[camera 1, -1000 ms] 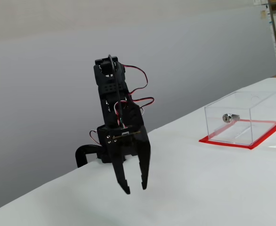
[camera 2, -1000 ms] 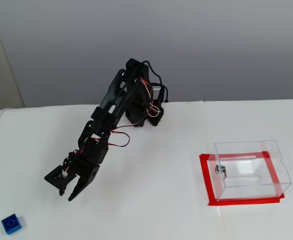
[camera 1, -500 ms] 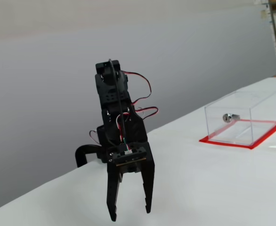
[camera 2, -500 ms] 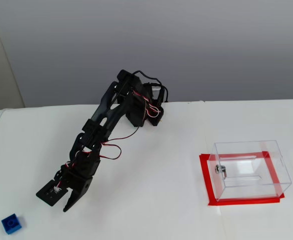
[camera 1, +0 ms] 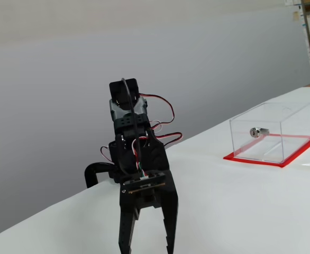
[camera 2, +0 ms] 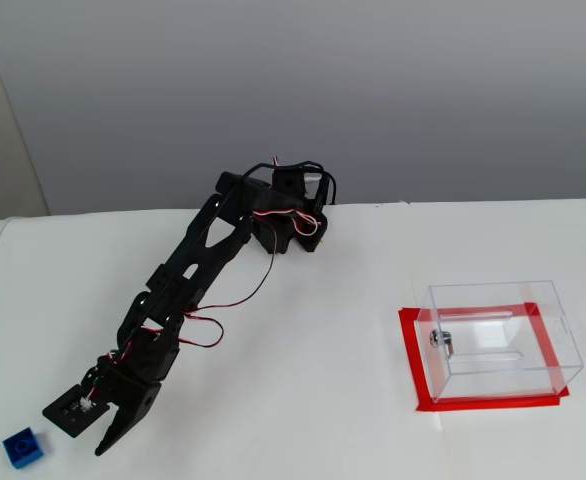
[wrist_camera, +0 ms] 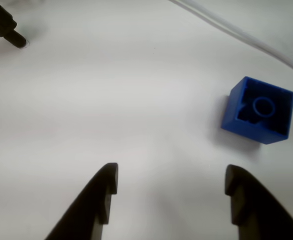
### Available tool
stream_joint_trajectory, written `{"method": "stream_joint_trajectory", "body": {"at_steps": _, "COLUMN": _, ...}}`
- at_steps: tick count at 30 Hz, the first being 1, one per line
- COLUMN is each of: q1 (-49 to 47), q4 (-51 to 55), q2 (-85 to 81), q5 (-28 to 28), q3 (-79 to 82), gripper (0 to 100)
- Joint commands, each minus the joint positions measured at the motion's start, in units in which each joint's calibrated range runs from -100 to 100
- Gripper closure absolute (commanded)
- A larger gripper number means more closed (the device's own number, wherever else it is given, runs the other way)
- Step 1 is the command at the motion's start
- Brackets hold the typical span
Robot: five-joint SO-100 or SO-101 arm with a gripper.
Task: Pick the blue lego brick and place it into the transparent box
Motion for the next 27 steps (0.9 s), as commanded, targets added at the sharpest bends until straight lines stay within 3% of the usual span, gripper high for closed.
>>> {"method": "stream_joint_trajectory", "body": {"at_steps": 1, "q1": 0.96, "q4": 0.25, "q2": -0.03, "q5": 0.19, "q3": -6.17, "gripper": 76}}
{"method": "stream_joint_trajectory", "body": {"at_steps": 27, "q1": 8.58, "q4": -4.45, "q2": 12.69, "q5": 0.3, "q3": -22.53, "gripper": 77}}
